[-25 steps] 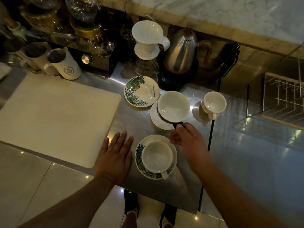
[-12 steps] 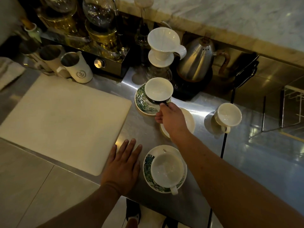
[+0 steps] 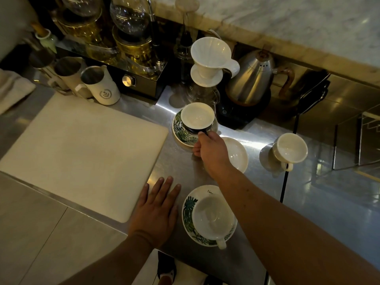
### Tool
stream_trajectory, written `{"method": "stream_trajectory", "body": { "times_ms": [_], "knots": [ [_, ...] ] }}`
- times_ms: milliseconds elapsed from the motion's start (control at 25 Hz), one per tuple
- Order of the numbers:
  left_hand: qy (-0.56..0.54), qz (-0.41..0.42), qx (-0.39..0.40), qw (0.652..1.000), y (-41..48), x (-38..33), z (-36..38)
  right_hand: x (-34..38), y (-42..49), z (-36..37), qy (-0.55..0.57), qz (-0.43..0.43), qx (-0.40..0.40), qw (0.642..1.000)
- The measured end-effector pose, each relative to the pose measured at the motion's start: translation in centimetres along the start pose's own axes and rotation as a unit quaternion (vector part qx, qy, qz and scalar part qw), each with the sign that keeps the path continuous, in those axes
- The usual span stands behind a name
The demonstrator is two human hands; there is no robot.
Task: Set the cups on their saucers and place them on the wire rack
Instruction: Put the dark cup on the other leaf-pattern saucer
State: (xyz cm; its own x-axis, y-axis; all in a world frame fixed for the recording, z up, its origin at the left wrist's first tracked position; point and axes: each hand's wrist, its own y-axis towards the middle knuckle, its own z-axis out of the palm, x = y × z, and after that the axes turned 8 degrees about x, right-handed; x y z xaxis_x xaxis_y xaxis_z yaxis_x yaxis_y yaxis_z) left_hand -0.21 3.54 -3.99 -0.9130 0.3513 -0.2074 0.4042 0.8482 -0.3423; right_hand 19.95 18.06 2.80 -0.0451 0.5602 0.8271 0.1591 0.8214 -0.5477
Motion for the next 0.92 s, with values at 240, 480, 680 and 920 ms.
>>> {"method": "stream_trajectory", "body": {
  "times_ms": [240, 480, 680, 920],
  "knots": [
    [0.001, -0.001, 0.001, 1.0, 0.0, 0.0, 0.0, -0.1, 0.4, -0.2, -0.004, 0.005, 0.002, 1.0],
    [0.005, -0.007, 0.004, 1.0, -0.1, -0.2, -0.1, 0.1, 0.5, 0.2, -0.018, 0.055, 0.054, 0.997],
    [0.01, -0.01, 0.006, 1.0, -0.1, -0.2, -0.1, 0.5, 0.4, 0.3, -0.044, 0.079, 0.083, 0.992],
    [0.006, -0.01, 0.008, 1.0, -0.1, -0.2, 0.0, 0.8, -0.2, -1.3, -0.122, 0.052, 0.079, 0.988]
  ]
}}
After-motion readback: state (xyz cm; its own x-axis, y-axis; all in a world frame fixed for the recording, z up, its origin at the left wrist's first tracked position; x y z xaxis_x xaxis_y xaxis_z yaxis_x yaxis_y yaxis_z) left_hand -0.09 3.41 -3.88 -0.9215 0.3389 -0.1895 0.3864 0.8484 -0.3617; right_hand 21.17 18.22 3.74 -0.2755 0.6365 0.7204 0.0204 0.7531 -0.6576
